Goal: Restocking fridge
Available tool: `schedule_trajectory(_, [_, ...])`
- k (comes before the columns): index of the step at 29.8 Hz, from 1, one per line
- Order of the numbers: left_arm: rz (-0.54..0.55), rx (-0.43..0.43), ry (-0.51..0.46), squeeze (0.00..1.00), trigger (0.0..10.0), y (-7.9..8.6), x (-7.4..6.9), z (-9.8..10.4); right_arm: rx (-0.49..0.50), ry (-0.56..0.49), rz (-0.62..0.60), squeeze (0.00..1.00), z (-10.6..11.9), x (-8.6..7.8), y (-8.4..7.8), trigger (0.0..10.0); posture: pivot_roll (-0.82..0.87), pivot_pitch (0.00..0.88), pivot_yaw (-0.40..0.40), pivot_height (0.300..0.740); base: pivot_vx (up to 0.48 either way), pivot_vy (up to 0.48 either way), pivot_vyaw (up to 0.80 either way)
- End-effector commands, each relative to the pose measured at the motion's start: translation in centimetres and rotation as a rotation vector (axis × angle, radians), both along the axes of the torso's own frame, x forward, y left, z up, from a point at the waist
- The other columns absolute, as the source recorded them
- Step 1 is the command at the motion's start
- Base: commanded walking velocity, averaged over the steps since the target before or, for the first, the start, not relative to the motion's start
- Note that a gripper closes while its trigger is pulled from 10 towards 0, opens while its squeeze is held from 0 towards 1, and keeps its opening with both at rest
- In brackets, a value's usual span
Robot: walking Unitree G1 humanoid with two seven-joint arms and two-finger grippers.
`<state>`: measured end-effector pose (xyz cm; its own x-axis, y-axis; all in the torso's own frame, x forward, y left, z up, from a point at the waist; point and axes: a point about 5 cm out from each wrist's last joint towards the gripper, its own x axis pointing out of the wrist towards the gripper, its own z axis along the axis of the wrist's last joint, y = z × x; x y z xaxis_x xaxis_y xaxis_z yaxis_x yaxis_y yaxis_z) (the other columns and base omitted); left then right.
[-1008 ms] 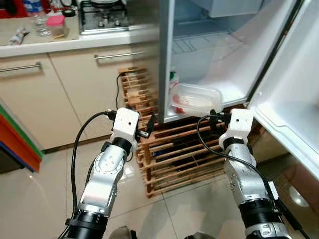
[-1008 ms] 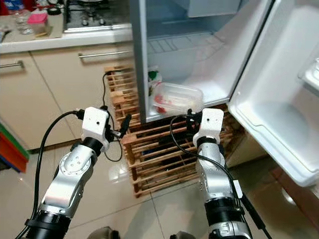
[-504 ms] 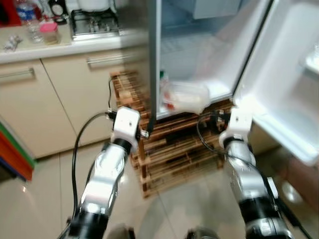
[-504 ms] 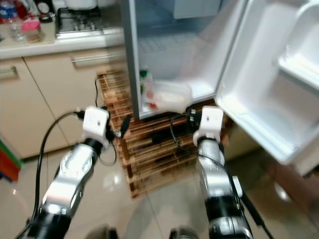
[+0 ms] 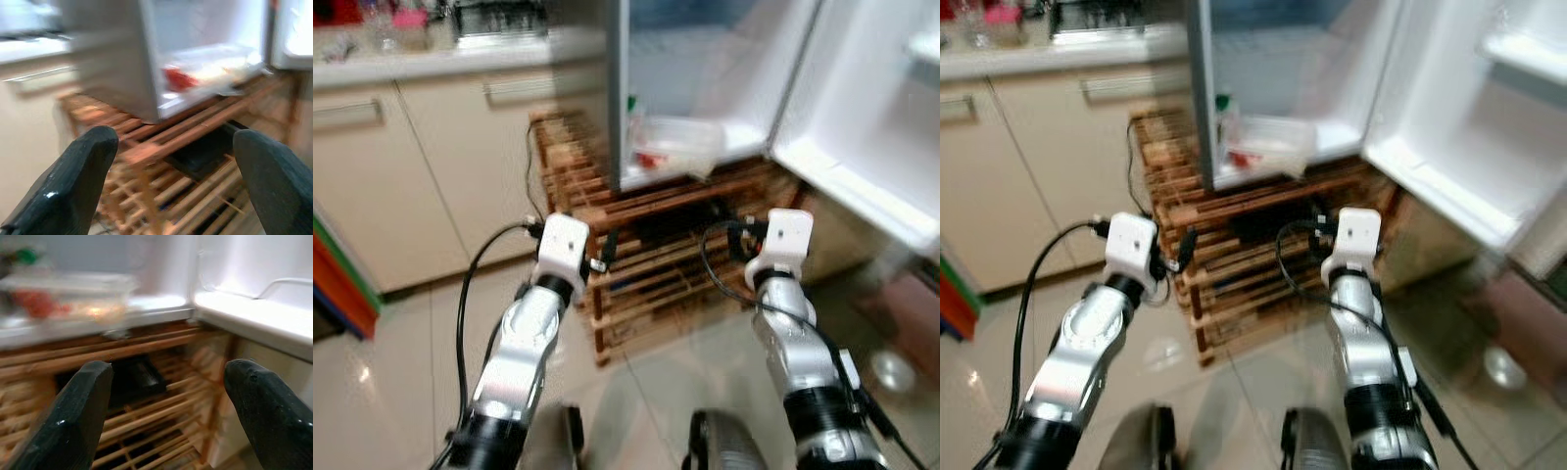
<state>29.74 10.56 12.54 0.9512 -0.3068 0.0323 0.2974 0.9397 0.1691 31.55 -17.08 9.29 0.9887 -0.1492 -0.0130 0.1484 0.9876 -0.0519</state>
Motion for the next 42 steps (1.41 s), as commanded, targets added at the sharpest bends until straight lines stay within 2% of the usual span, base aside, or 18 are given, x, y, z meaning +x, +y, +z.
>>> schedule_trajectory(1, [0.013,0.002,0.024,0.0,10.0,0.3,-0.2,-0.7,-0.012,-0.059,0.038,0.0,1.3,0.7,1.1,10.0,-0.01,0.0,0.005,0.641,0.0,0.0,0.0])
schedule_trajectory(4, [0.017,-0.025,-0.002,0.0,10.0,0.2,-0.1,-0.1,-0.05,-0.141,0.05,0.0,3.0,1.3,1.4,10.0,-0.01,0.0,0.007,0.641,0.0,0.0,0.0])
schedule_trajectory(8, [0.021,-0.033,-0.006,0.0,10.0,0.0,-0.1,0.0,-0.059,-0.159,0.05,0.0,3.4,1.5,1.5,10.0,-0.01,0.0,0.006,0.641,0.0,0.0,0.0])
schedule_trajectory(13, [0.008,-0.022,-0.014,0.0,10.0,-0.1,-0.1,-0.2,-0.054,-0.209,0.085,0.0,4.3,1.3,2.4,10.0,-0.01,0.0,0.002,0.641,0.323,0.0,0.0])
schedule_trajectory(37, [-0.034,-0.018,-0.096,0.0,10.0,-0.8,-0.3,0.8,-0.068,-0.217,0.073,0.0,4.0,1.5,2.2,10.0,-0.01,0.0,0.005,0.641,0.477,0.0,0.0])
schedule_trajectory(42, [-0.018,-0.018,-0.099,0.0,10.0,-0.6,-0.2,0.9,-0.053,-0.211,0.076,0.0,3.9,1.5,2.2,10.0,-0.01,0.0,0.005,0.641,0.0,0.0,0.0])
